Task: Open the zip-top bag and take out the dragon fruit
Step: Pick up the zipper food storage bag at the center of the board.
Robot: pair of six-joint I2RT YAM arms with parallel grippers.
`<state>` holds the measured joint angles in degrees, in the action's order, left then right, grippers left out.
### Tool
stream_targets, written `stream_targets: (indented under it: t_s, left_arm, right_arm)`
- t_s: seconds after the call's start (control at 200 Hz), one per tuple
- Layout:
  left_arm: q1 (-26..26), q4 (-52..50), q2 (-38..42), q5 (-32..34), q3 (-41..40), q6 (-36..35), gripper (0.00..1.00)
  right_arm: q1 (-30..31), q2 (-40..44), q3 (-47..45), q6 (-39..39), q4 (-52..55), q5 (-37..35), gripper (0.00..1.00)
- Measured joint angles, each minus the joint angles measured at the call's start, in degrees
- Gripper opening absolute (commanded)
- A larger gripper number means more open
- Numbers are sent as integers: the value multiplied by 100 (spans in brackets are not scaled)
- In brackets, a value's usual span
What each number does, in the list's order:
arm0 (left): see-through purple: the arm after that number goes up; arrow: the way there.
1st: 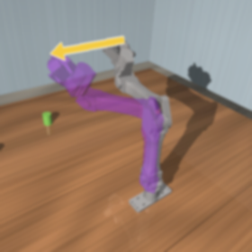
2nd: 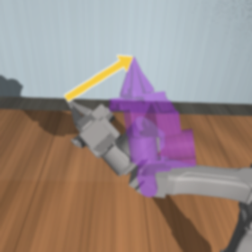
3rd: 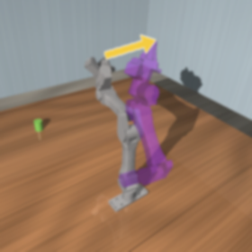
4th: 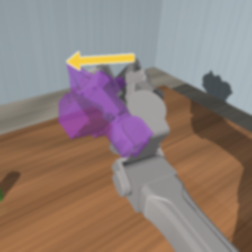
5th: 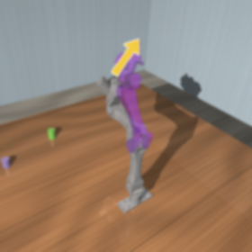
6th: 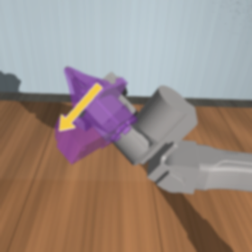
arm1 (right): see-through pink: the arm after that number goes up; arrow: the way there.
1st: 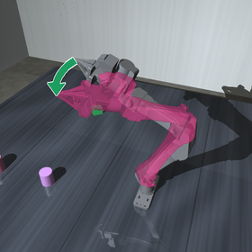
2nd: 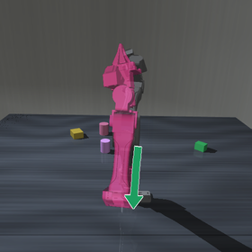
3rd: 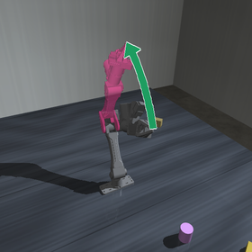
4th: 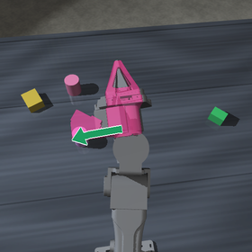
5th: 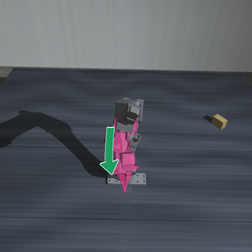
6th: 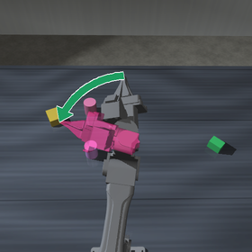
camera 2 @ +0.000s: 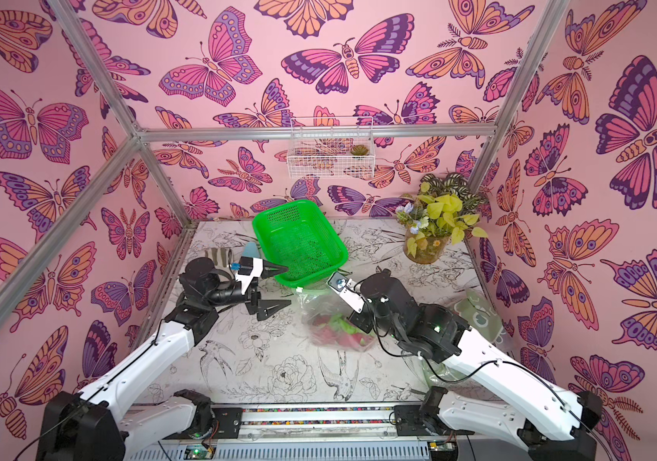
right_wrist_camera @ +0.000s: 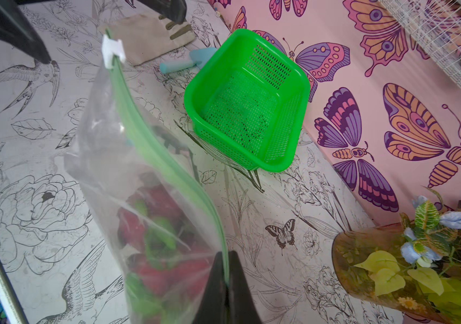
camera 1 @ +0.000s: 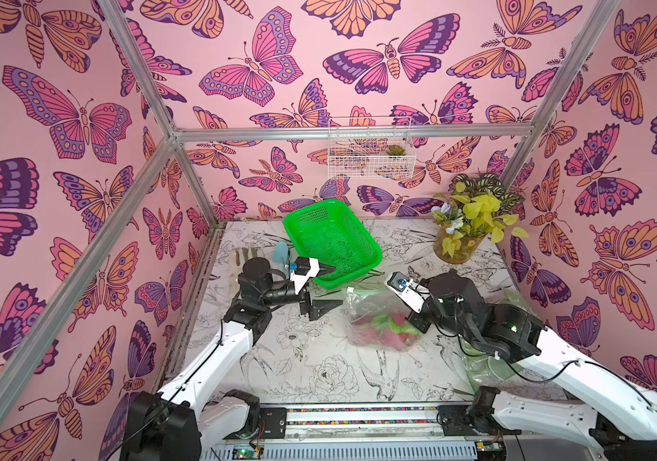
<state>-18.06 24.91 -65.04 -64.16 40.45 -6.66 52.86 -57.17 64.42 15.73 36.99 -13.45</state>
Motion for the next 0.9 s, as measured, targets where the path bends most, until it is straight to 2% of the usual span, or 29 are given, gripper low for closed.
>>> stream_targets:
  t_s: [0.175,0.28,0.426,0.716,0.781,0.836,0.901]
  left_arm:
    - [-138,463,-739,-262,85,291,67]
    - [-164,544,-1165,-387,170,483,62]
    - [-205,619,-1156,-463,168,570,59]
    - [-306,721,-1078,-678,170,708,30]
    - [-306,726,-1025,-697,168,708,29]
    - [-306,730,-977,-697,168,697,35]
    - [-304,730,-896,-695,162,715,36]
  right_arm:
    - [-334,0,-221,81,-348,426,0]
    - [-452,-35,-225,85,-444,568,0]
    - [-476,-94,-225,87,-498,675,0]
    - [-490,-98,-225,87,-511,691,0]
    - [-492,-98,-225,87,-511,691,0]
    - [-509,-98,-225,87,-514,691,0]
    - [-531,-105,-225,87,-514,691,0]
